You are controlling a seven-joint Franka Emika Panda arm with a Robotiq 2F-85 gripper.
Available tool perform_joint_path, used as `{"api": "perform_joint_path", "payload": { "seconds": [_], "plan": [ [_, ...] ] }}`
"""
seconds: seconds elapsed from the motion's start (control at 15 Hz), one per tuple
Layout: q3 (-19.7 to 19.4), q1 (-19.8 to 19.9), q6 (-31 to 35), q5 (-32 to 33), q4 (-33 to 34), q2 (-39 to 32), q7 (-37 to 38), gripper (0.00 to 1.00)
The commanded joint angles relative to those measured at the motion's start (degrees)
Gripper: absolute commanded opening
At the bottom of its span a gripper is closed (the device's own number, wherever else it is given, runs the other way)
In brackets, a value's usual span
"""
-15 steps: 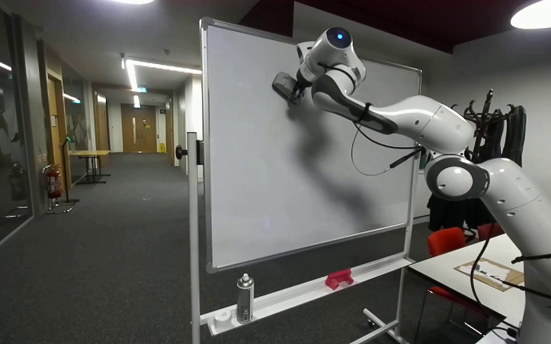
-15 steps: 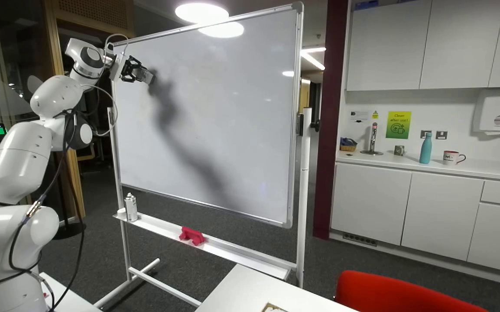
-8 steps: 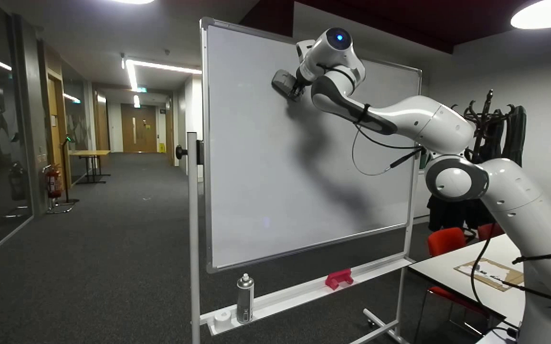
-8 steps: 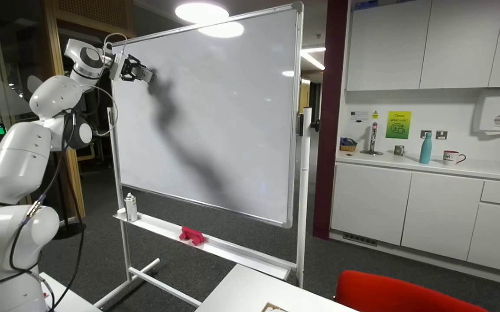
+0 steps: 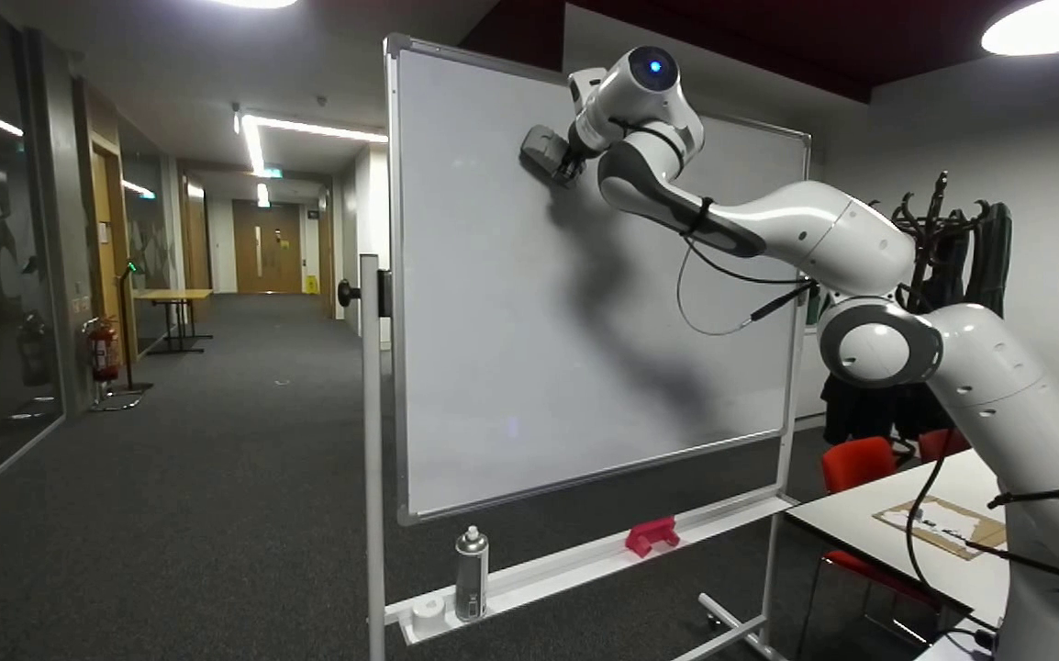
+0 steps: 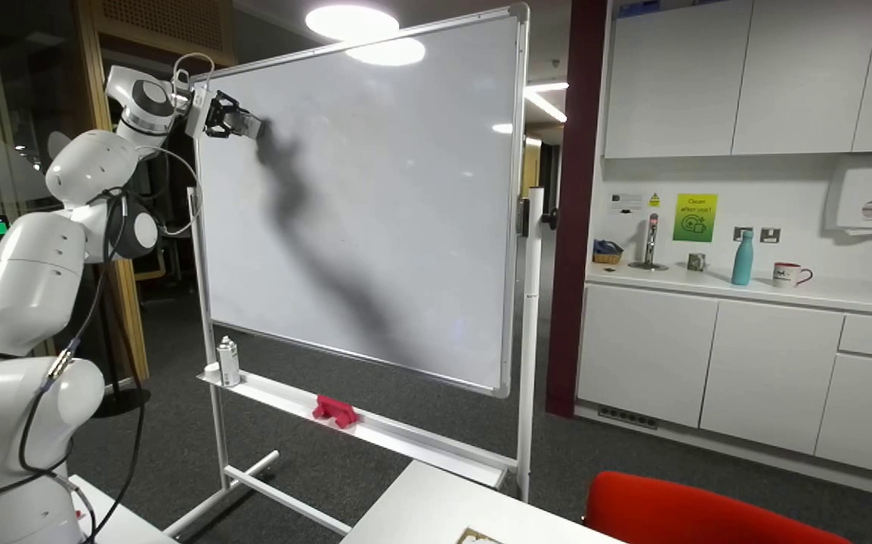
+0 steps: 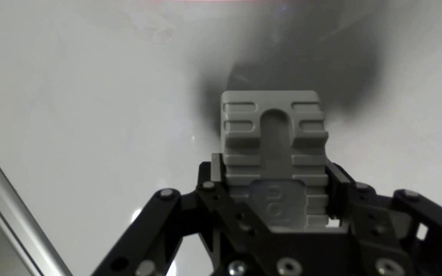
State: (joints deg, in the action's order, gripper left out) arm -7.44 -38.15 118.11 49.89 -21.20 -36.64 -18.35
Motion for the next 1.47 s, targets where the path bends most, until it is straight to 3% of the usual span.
{"api": "perform_joint_path", "payload": {
  "seconds": [0.0,0.8,1.4],
  "plan": [
    [-1.37,0.71,1.02,-0.31,-1.31,0.77,-0.3,0.35],
    [-0.05,3.8,0.11,-2.9,-1.7,-2.5,-1.56,0.35],
    [0.86,2.23,0.24,-5.64,-0.82,-4.04,-1.83,0.35]
  ]
}}
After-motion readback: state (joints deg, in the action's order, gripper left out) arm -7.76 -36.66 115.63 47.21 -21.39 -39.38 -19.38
